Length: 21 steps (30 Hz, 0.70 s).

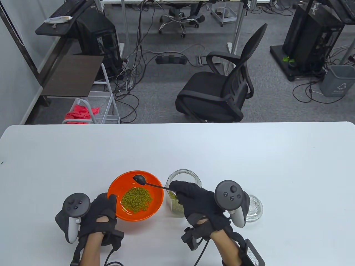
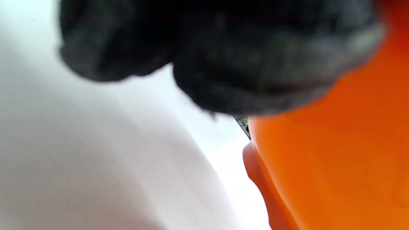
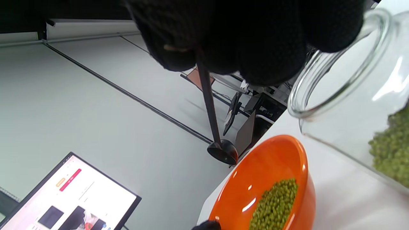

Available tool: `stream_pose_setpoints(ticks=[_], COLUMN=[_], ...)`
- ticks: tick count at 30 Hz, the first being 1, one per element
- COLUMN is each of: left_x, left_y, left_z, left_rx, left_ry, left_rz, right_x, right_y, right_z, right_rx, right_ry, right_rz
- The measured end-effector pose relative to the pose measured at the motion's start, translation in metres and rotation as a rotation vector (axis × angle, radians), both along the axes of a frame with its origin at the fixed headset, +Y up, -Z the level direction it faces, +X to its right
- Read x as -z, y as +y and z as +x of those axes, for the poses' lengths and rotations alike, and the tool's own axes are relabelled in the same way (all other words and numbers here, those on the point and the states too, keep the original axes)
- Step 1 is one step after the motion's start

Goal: Portion mung beans with measuring scoop (Bowl in hand)

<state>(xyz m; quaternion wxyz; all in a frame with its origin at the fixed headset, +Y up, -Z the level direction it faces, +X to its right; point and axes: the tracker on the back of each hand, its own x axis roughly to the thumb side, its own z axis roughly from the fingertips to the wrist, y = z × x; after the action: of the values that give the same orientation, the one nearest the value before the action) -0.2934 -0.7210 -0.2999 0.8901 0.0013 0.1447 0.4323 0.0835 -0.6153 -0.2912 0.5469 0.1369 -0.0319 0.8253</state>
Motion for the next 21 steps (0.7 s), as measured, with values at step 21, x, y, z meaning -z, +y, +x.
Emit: stream_pose_setpoints(ticks=[21], left_x=[-0.001], left_y=[0.0], left_z=[-0.002], left_rx=[-0.005], left_ry=[0.011], left_rz=[-0.002], right_x=[-0.009], right_y=[0.029], right_z=[0.072], right_rx=[0.053], right_ry=[-0.227], right_rz=[0.03])
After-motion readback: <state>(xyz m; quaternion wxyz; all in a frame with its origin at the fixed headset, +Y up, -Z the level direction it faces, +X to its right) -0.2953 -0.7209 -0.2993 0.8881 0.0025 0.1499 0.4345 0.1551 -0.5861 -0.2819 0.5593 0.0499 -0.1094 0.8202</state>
